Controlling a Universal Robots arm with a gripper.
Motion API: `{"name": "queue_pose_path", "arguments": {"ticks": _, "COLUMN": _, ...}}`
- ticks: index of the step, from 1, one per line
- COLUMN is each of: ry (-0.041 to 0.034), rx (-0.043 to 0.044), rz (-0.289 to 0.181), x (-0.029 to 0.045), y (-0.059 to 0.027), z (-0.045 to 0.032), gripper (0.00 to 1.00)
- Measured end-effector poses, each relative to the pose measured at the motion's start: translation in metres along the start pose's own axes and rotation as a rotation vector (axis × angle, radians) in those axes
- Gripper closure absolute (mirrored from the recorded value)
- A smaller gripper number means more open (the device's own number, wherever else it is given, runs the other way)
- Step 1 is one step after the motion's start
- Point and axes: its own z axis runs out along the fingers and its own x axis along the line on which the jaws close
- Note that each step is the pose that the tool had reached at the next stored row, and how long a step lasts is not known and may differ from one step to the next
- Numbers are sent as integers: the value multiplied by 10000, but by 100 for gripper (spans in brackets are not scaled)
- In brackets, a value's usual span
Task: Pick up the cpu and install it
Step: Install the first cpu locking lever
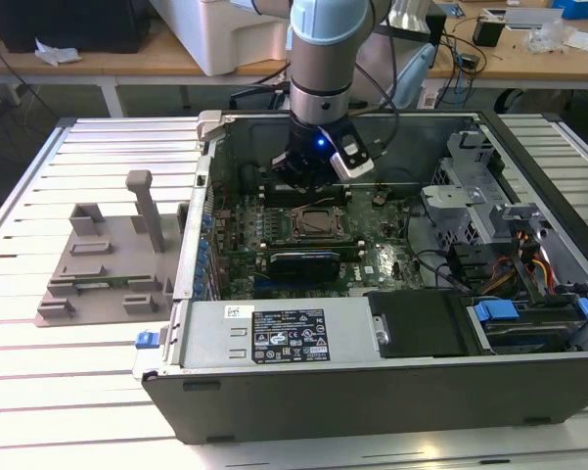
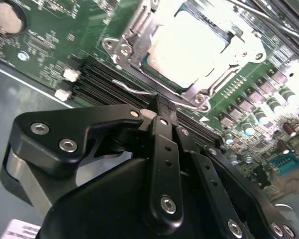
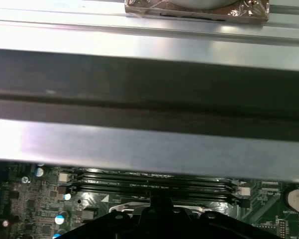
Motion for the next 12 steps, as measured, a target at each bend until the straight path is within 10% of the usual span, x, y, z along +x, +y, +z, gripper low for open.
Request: {"name": "queue_pose_path", "arguments": {"ticks": 12, "ry": 26, "rx": 57, "rz": 3, "x": -239, "y": -32, "z": 28, "gripper": 89}}
